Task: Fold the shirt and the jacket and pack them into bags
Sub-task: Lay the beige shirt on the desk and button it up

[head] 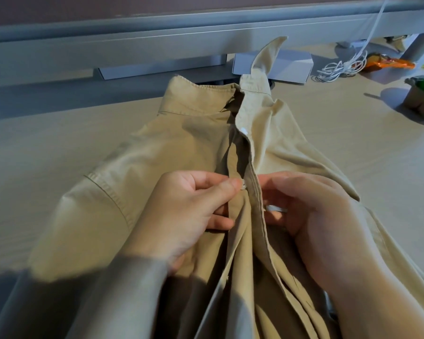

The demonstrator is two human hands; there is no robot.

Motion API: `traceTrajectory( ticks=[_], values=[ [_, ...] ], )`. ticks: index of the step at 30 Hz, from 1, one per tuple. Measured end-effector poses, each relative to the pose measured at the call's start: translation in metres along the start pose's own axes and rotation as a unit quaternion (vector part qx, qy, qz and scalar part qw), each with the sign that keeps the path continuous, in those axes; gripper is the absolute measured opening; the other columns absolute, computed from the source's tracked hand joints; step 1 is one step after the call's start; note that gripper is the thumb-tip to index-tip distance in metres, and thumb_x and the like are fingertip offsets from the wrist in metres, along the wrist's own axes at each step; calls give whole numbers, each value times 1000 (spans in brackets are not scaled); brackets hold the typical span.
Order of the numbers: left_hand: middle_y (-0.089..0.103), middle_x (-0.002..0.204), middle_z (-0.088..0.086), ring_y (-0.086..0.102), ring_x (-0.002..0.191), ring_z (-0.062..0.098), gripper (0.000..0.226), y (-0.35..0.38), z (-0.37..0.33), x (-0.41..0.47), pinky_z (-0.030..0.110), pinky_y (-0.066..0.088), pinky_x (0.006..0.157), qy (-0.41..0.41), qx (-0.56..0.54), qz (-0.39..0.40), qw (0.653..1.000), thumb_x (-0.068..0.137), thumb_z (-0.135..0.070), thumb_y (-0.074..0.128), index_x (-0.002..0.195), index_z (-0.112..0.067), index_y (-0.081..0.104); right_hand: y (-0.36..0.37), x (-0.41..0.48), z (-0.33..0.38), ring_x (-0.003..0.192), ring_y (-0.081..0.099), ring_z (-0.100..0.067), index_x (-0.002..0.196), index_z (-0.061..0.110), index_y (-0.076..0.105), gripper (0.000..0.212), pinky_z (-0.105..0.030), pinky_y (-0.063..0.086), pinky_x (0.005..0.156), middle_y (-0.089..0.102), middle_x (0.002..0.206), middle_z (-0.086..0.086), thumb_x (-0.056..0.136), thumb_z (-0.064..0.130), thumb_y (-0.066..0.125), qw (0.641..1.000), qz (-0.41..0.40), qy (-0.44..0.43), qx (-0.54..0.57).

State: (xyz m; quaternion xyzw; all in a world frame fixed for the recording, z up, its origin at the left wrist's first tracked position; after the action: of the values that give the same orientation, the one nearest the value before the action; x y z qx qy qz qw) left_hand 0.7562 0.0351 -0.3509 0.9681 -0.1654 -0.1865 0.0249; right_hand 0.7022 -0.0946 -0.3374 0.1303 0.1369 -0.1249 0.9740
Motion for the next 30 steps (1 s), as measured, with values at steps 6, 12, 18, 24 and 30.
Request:
traceTrajectory(
  ticks=[6, 12, 18, 24, 30],
  values=[
    [70, 61, 3, 64, 51, 8, 7, 2, 1, 1, 14, 49, 47, 5, 19, 12, 1000, 80, -16, 70, 78, -10, 73, -3, 1, -3, 70, 72, -26, 79, 10, 76, 16, -39, 58, 71, 74, 76, -14, 70, 22, 71, 998, -28, -1, -54],
    [74, 69, 0, 67, 57, 5, 12, 2, 7, 3, 20, 52, 62, 13, 85, 2, 996, 88, -14, 63, 86, -15, 75, -1, -2, 11, 61, 65, 0, 70, 26, 74, 5, -6, 47, 57, 72, 67, 10, 74, 23, 75, 953, -99, -113, -262],
    [77, 81, 5, 72, 73, 8, 27, 8, 6, -1, 16, 54, 65, -24, 1, 61, 998, 91, -6, 55, 77, -13, 78, 4, -6, 17, 68, 64, 6, 72, 34, 71, 7, -2, 44, 58, 69, 74, 23, 70, 28, 73, 924, -114, -175, -319],
    [77, 83, 4, 72, 79, 7, 18, 4, 4, 0, 13, 53, 66, -18, 6, 61, 998, 87, -19, 62, 86, -11, 77, 6, -7, 20, 67, 66, 0, 73, 35, 71, 8, -6, 48, 59, 71, 73, 18, 70, 28, 74, 919, -103, -202, -322],
    [77, 87, 6, 73, 83, 12, 27, 2, -1, -1, 17, 55, 70, 13, 29, 68, 997, 83, -7, 65, 107, -18, 69, 5, -6, 19, 72, 67, -1, 78, 33, 73, 12, -8, 49, 63, 71, 73, 17, 75, 22, 74, 920, -83, -210, -319]
  ],
)
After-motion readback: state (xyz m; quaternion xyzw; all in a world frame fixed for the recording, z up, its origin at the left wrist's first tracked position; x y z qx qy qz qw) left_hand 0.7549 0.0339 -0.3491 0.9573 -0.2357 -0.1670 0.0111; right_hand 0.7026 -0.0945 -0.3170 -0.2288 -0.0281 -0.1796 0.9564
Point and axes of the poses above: each hand's wrist, its own x-axis towards the middle knuckle, its own y-axis out of the palm, z = x × y, the point moved 7 cm from there along x, towards the middle knuckle
